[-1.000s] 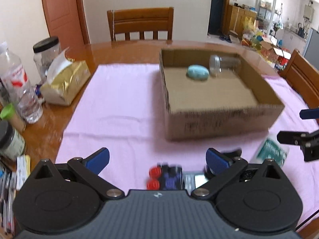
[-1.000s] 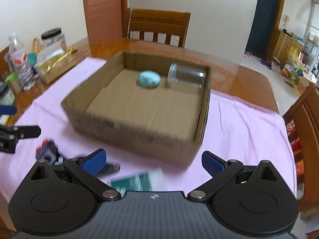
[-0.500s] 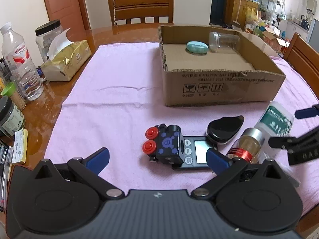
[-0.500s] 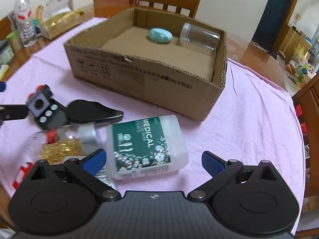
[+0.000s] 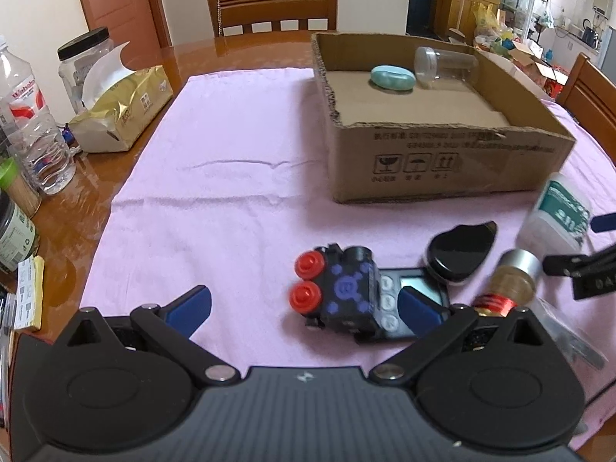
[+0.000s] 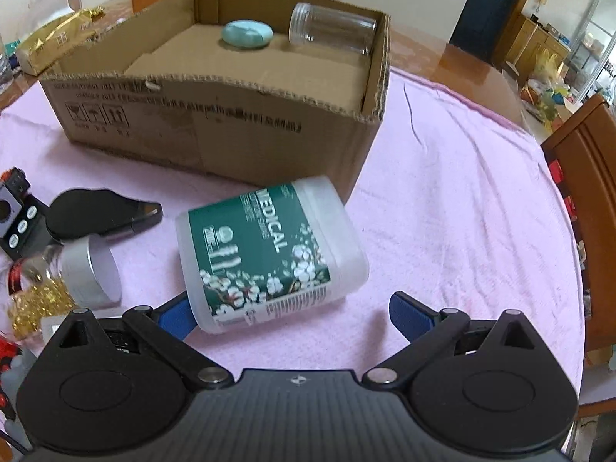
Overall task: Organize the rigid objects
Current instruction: 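Move the left tool to the toy robot while the right tool approaches the white swab bottle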
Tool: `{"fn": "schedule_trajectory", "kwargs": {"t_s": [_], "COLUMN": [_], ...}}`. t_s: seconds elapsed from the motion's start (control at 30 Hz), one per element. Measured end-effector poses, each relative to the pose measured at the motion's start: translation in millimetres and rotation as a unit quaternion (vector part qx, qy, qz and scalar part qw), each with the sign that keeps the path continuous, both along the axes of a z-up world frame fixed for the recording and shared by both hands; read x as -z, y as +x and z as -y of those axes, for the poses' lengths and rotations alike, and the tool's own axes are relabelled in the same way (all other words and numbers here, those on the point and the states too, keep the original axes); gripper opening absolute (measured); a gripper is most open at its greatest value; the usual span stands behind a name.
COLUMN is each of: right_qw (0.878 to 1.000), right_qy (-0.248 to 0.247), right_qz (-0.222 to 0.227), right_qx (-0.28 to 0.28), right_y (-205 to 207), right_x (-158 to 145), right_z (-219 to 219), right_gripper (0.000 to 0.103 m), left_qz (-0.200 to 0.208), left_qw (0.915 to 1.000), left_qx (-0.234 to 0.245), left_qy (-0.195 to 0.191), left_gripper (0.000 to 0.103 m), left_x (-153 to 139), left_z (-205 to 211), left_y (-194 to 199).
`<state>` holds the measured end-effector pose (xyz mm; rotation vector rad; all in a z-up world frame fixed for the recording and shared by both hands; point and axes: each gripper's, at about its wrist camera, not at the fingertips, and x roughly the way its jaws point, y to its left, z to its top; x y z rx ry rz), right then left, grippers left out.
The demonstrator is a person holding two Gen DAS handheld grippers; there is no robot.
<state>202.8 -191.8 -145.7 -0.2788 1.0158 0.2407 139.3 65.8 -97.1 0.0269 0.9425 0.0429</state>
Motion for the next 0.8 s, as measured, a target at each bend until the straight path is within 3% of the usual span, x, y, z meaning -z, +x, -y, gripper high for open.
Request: {"fn": "schedule_trajectory", "kwargs": {"t_s": [0.17, 0.4, 0.67, 0.73, 0.8], "right_qw": [1.000, 1.000, 0.999, 0.999, 0.999], "right_qy": [0.004, 0.024, 0.050, 0.052, 0.054], "right_qz": [-0.003, -0.014, -0.016, -0.012, -0.006], "right_qx": [0.002, 0.013, 0.007, 0.000, -0.008], "right_y": [1, 3, 4, 4, 2], "right_x": [0, 2, 5, 6, 6], "right_z": [0, 7, 16, 16, 17], "right_gripper": [0.103, 0.103, 0.103, 0.103, 0.103], "left_qz": [-0.006, -0.016, -0.014, -0.013, -0.011], "left_qw": [1.0000, 0.9990, 0.9991, 0.9993, 0.9997], "left_qx": [-0.003, -0.003, 0.021, 0.015, 0.013], "left_qy": [0.004, 0.042, 0.033, 0.030, 0.019], "left_gripper": [0.102, 0.102, 0.102, 0.099, 0.084], "left_x": [8, 21, 26, 25, 22], "left_z": [-10, -27, -40, -43, -43], "left_y": [12, 23, 27, 27, 26]}}
